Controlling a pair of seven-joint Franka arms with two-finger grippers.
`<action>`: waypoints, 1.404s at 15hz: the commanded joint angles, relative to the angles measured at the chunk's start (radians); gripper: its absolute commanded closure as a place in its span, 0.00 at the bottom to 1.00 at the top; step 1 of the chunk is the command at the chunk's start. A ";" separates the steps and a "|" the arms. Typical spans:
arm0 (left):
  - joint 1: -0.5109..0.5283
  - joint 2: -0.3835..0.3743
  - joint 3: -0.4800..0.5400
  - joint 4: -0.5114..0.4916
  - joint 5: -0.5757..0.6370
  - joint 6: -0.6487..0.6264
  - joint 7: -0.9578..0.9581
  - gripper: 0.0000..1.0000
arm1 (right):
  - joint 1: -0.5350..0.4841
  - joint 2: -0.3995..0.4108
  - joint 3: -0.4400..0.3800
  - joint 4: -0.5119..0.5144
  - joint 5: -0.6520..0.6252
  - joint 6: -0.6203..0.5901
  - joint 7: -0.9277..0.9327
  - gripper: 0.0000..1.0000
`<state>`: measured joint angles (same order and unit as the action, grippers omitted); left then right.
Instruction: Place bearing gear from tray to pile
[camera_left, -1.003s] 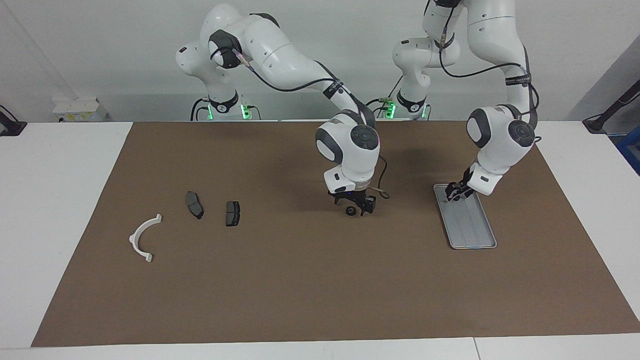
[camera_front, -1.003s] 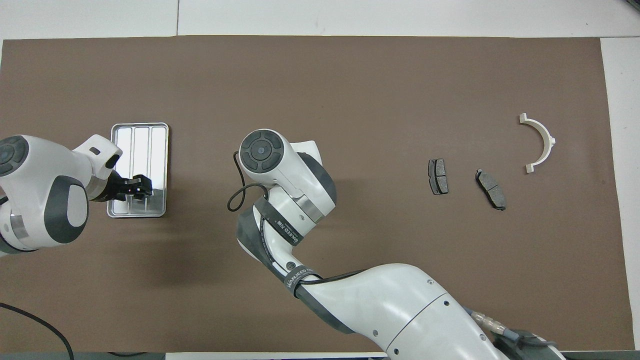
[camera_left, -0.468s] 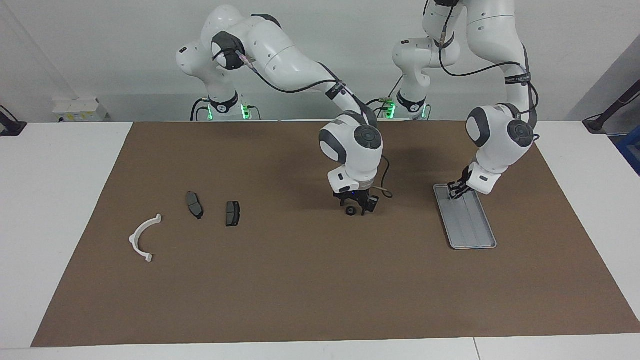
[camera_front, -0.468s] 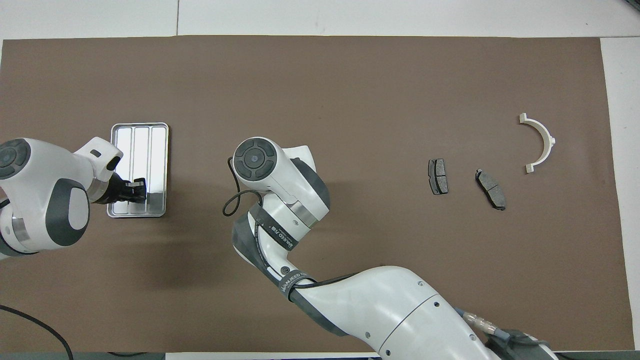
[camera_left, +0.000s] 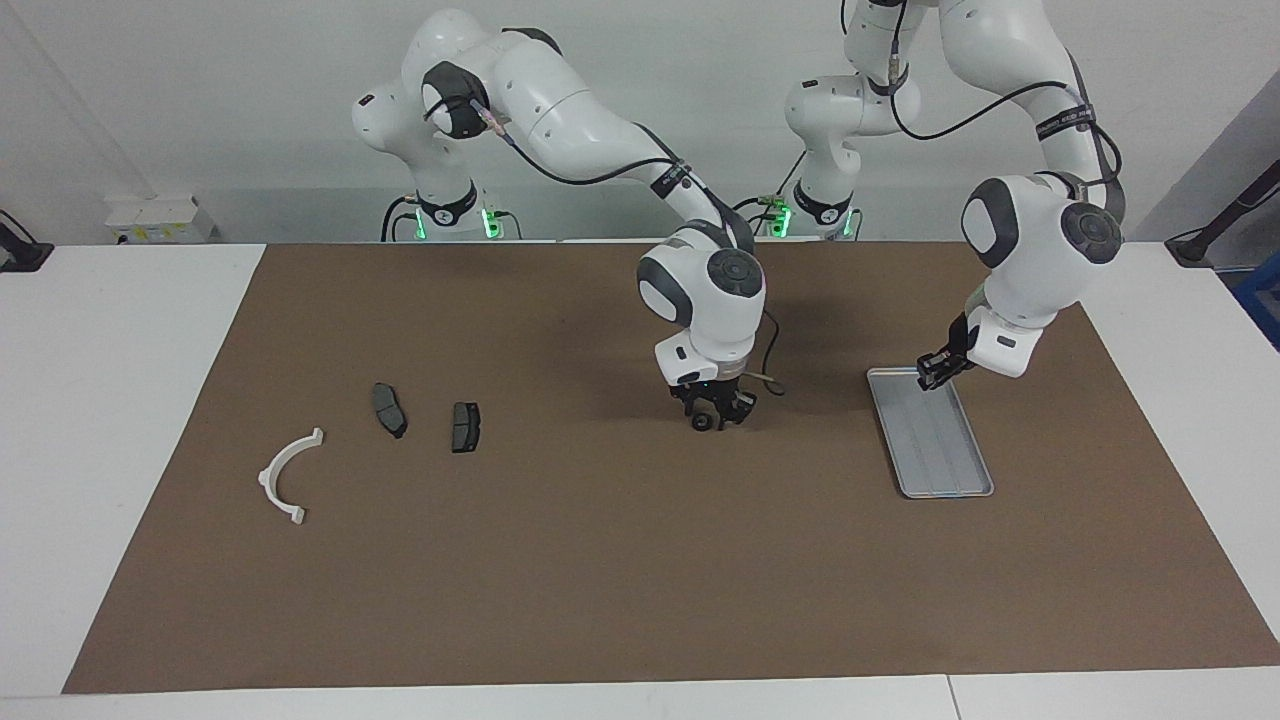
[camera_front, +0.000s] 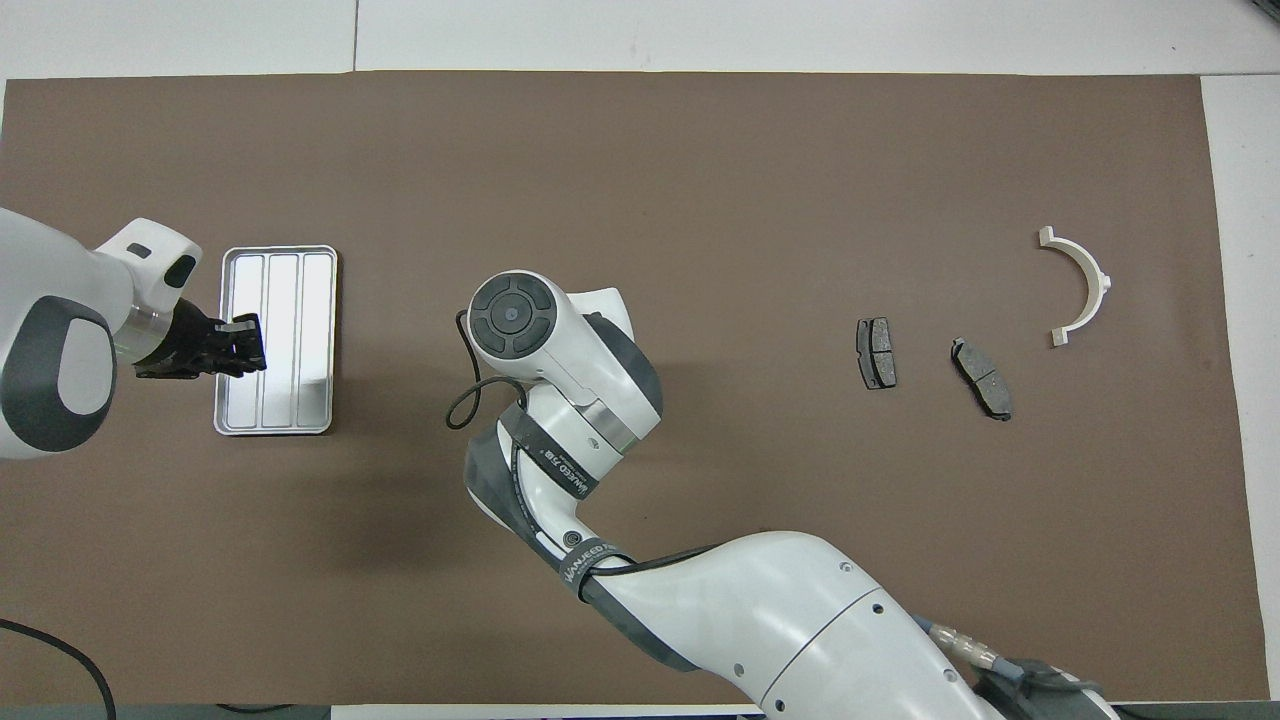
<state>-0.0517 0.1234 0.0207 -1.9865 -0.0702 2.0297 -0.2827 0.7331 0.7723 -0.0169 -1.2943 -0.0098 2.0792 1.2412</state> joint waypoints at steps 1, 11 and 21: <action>-0.030 0.013 0.007 0.035 0.003 -0.020 -0.053 0.99 | -0.020 0.013 0.005 0.001 -0.016 0.018 0.011 0.52; -0.030 0.024 0.005 0.057 -0.007 -0.028 -0.067 0.98 | -0.060 0.002 0.003 0.010 -0.016 -0.002 -0.009 1.00; -0.178 0.076 0.002 0.162 -0.023 -0.017 -0.297 1.00 | -0.392 -0.266 0.000 0.064 -0.012 -0.402 -0.872 1.00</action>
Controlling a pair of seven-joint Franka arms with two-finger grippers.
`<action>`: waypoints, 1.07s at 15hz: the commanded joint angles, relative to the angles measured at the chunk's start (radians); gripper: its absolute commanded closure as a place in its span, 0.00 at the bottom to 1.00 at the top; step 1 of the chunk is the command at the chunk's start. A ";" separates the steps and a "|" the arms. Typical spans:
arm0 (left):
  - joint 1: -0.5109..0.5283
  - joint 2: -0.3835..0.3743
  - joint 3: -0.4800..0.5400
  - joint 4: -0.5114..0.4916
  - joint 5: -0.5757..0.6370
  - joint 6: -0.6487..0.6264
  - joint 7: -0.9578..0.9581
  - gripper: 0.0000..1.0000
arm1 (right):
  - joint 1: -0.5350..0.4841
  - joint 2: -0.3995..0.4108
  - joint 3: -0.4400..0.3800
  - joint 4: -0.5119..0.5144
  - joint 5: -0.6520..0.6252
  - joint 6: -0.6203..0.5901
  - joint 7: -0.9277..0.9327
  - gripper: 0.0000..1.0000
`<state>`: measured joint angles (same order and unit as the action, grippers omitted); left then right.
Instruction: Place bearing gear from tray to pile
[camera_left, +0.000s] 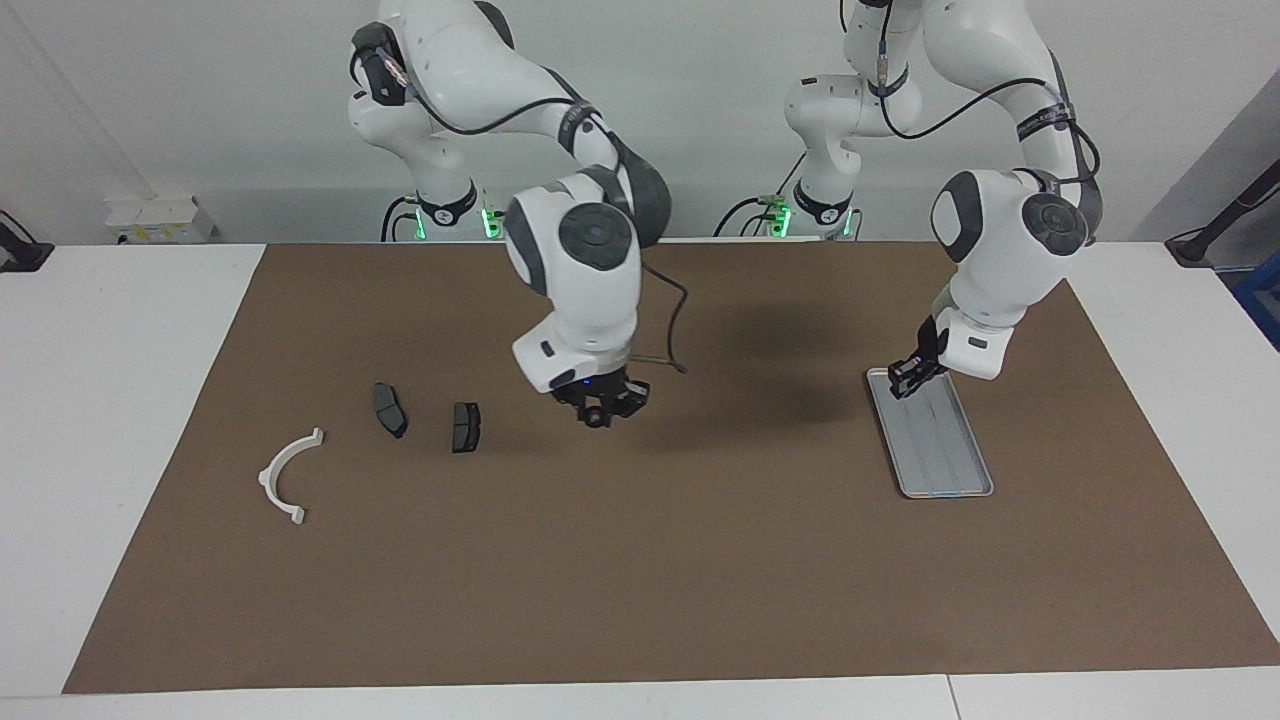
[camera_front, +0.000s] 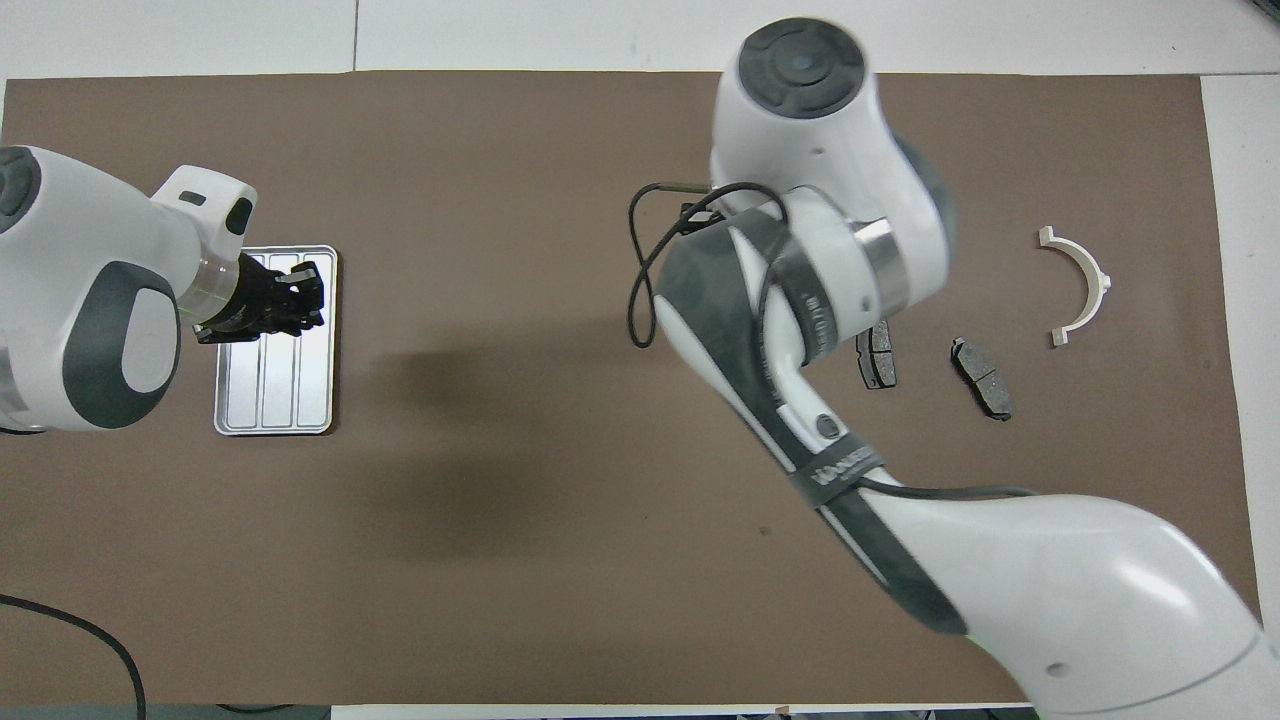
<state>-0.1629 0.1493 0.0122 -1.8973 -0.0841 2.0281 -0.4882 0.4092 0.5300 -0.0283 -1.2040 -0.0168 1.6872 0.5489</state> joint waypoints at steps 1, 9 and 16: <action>-0.107 0.065 0.011 0.102 -0.009 -0.014 -0.154 1.00 | -0.120 -0.025 0.010 -0.028 -0.008 -0.003 -0.273 1.00; -0.345 0.305 0.014 0.296 0.001 0.020 -0.451 1.00 | -0.305 -0.022 0.010 -0.313 -0.011 0.377 -0.608 1.00; -0.392 0.320 0.014 0.239 0.000 0.126 -0.477 1.00 | -0.366 0.100 0.010 -0.338 -0.011 0.606 -0.734 1.00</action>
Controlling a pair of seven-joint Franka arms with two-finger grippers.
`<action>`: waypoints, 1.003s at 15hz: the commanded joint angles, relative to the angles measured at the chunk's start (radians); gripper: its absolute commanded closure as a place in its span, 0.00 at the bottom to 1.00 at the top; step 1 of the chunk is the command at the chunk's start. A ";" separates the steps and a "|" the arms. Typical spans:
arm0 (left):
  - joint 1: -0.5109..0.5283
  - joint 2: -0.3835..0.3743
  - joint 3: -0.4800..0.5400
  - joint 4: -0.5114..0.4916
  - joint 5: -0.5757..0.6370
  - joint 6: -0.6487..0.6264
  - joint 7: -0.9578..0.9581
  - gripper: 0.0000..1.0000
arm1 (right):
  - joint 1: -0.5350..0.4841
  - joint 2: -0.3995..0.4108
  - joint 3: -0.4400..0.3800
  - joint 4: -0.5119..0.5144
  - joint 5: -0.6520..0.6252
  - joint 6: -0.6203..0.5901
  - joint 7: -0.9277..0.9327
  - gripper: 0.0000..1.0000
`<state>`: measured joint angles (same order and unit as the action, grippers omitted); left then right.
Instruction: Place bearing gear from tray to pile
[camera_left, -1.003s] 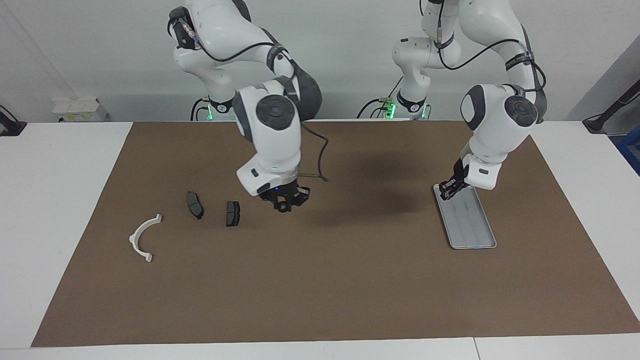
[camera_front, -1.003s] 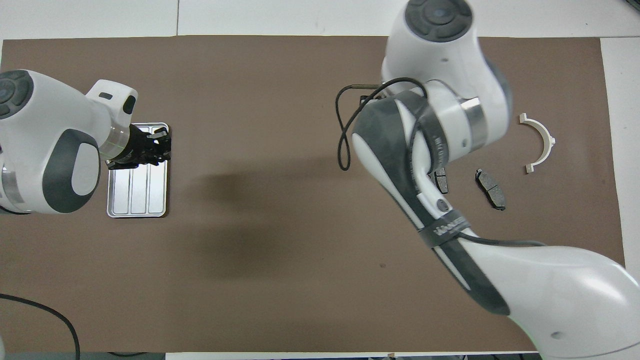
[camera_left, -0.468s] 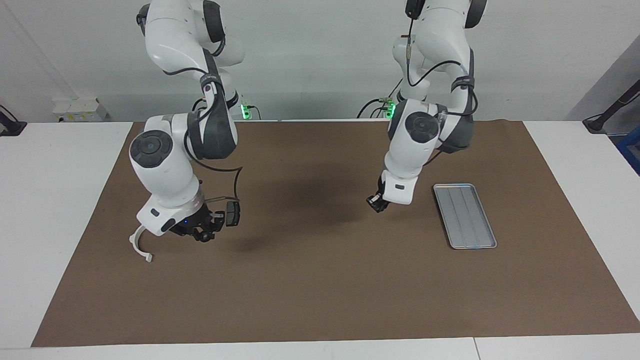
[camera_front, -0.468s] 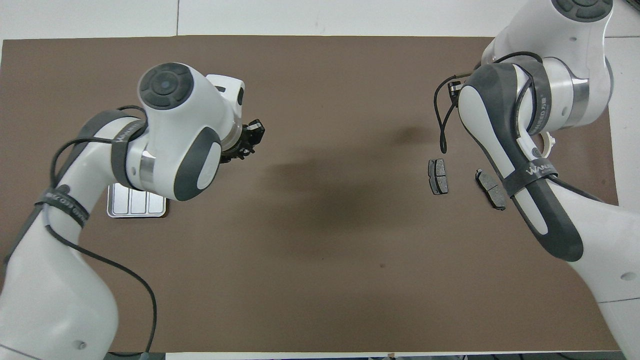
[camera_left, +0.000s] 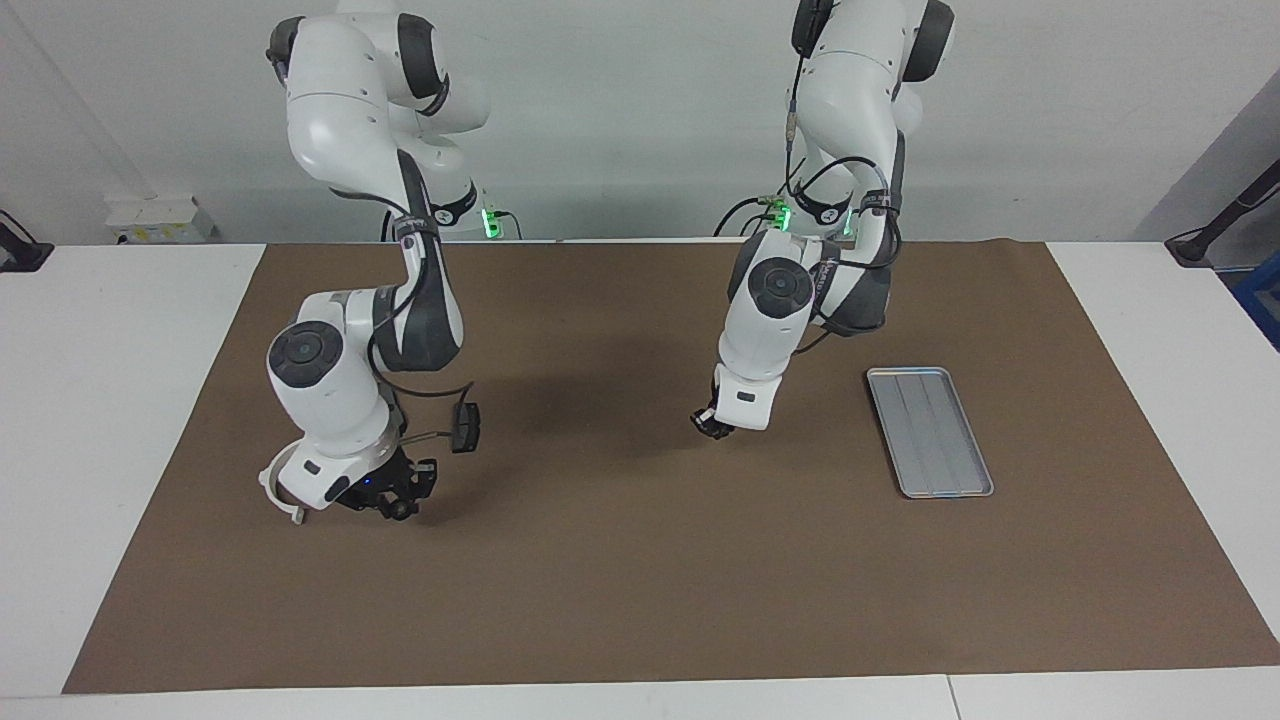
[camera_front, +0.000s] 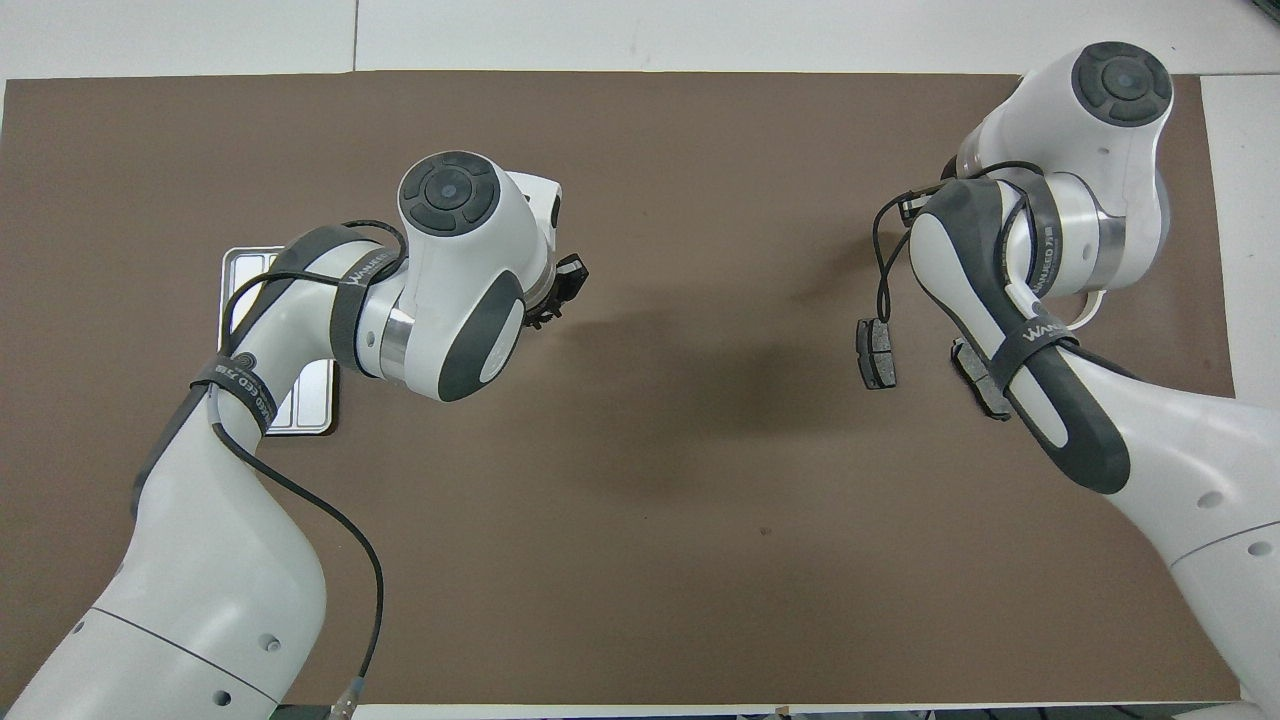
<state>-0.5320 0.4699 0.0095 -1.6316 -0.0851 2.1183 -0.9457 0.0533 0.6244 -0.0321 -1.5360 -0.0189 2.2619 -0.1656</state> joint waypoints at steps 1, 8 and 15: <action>-0.031 -0.002 0.017 -0.049 0.002 0.049 -0.019 1.00 | -0.016 0.014 0.014 -0.006 -0.009 0.060 -0.041 1.00; -0.043 -0.023 0.018 -0.158 0.004 0.126 -0.019 1.00 | -0.024 0.028 0.014 -0.013 -0.001 0.087 -0.055 0.63; -0.042 -0.023 0.018 -0.163 0.002 0.140 -0.042 0.97 | 0.043 -0.080 0.012 0.002 -0.007 -0.111 0.070 0.00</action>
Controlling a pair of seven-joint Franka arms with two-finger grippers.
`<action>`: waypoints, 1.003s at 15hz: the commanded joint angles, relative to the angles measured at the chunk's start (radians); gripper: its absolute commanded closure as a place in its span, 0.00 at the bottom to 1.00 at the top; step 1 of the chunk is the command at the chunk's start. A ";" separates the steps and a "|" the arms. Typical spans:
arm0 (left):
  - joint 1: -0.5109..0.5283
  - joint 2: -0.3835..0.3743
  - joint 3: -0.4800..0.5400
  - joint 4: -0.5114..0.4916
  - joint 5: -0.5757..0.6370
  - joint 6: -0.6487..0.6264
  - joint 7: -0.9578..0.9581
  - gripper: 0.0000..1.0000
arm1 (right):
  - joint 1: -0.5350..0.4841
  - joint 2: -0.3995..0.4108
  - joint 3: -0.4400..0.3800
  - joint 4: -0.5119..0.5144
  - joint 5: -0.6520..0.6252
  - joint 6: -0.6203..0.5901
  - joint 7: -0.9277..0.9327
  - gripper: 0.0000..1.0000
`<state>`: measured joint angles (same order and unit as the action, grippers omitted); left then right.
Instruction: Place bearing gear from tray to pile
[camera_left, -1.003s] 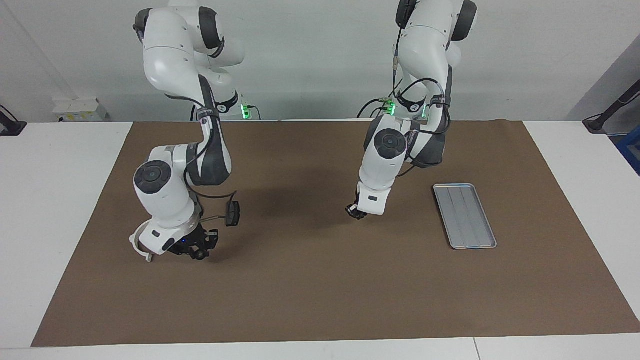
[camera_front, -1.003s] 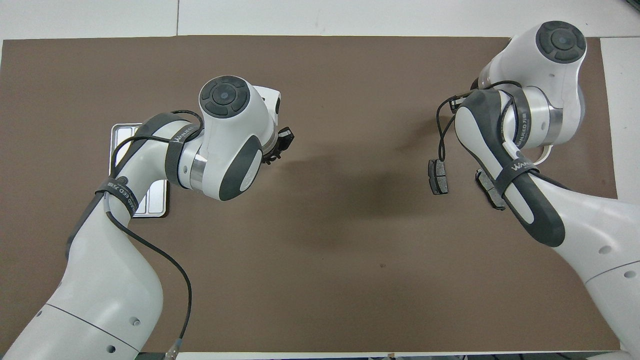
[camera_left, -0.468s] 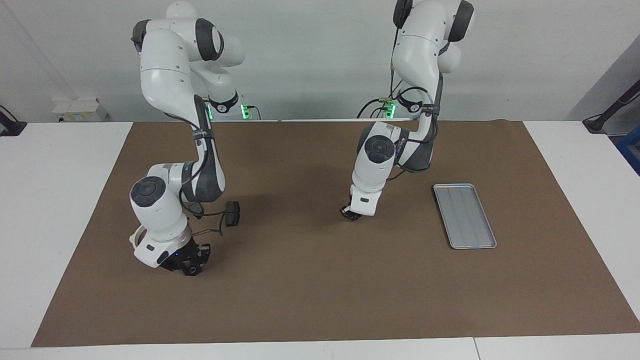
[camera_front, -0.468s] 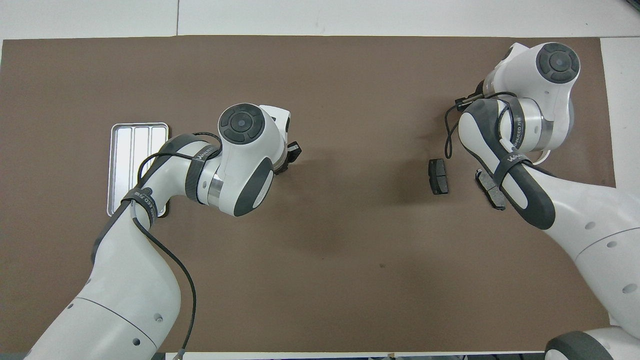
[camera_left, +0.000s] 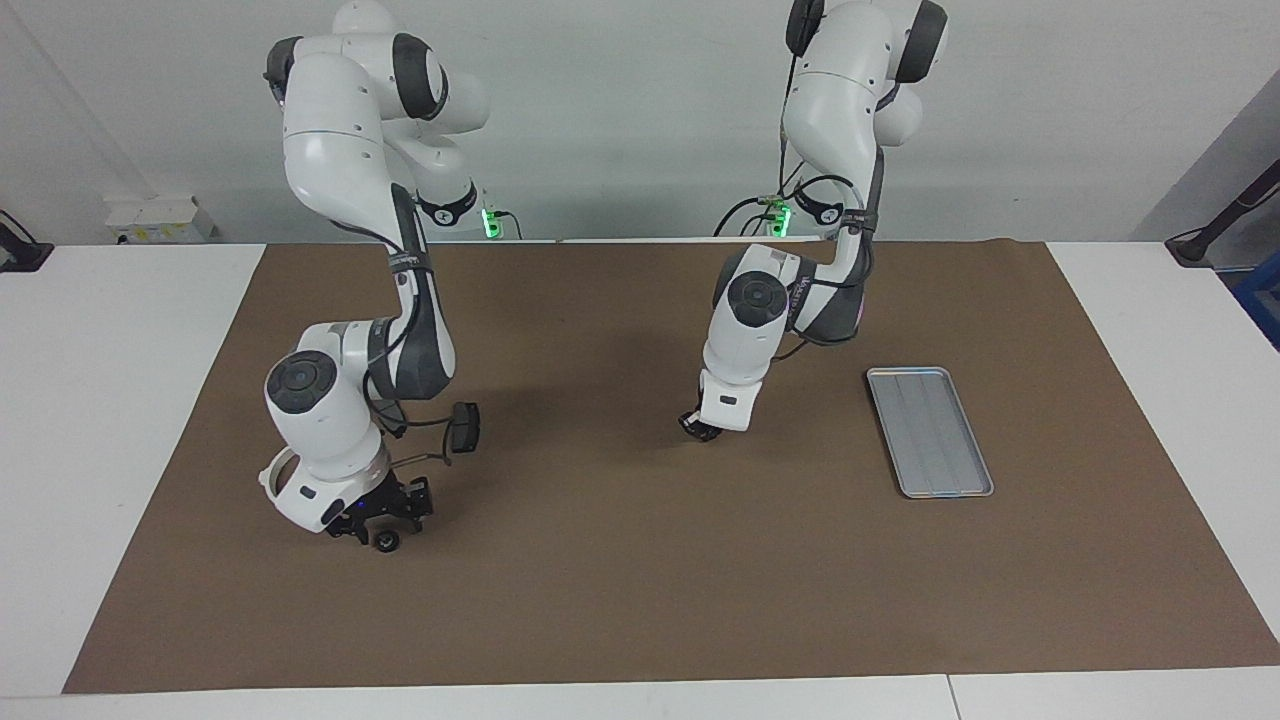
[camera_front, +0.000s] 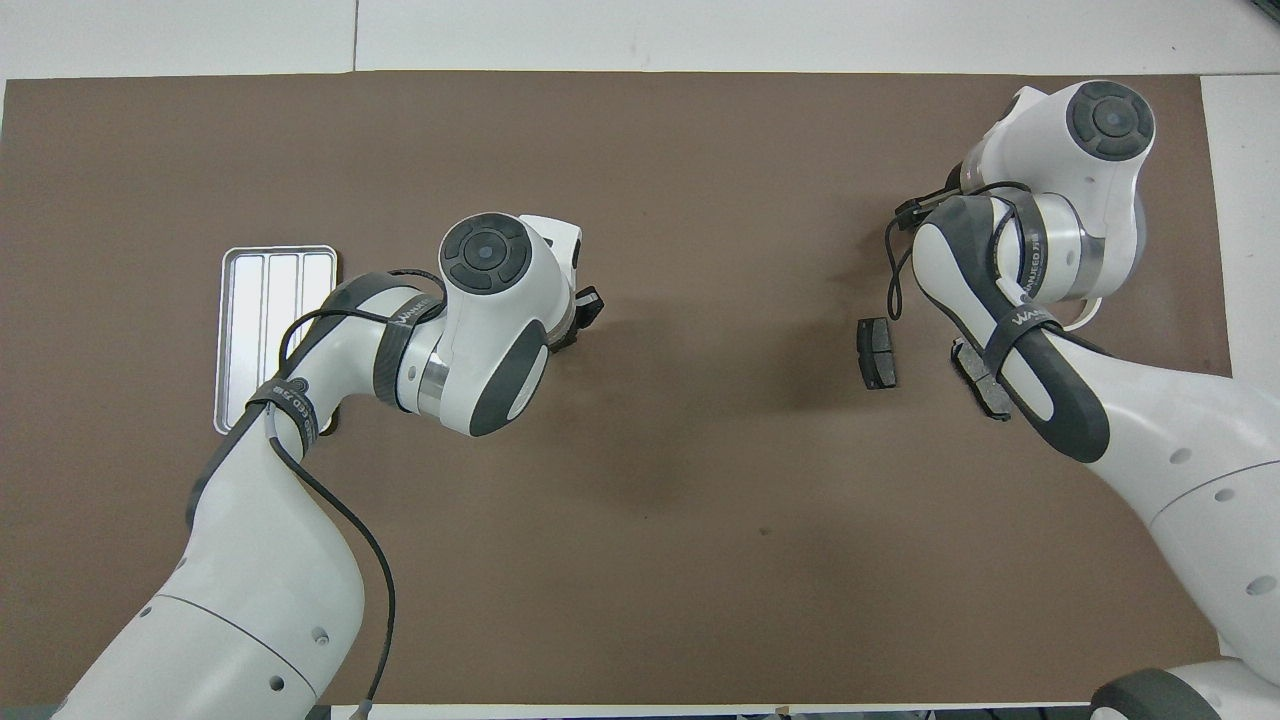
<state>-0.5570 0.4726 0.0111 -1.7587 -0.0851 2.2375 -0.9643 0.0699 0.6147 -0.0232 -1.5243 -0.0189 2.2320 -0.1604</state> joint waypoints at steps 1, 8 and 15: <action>-0.018 -0.028 0.018 -0.035 0.002 0.016 -0.024 0.73 | 0.050 -0.093 0.003 -0.010 -0.007 -0.109 0.094 0.00; 0.020 -0.179 0.118 -0.014 0.019 -0.151 -0.018 0.00 | 0.243 -0.205 0.012 -0.005 0.008 -0.267 0.532 0.00; 0.329 -0.428 0.124 0.016 0.019 -0.476 0.410 0.00 | 0.471 -0.184 0.014 0.000 0.008 -0.206 1.089 0.00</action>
<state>-0.2957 0.0983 0.1478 -1.7266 -0.0743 1.8281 -0.6618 0.5097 0.4197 -0.0060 -1.5178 -0.0164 1.9955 0.8326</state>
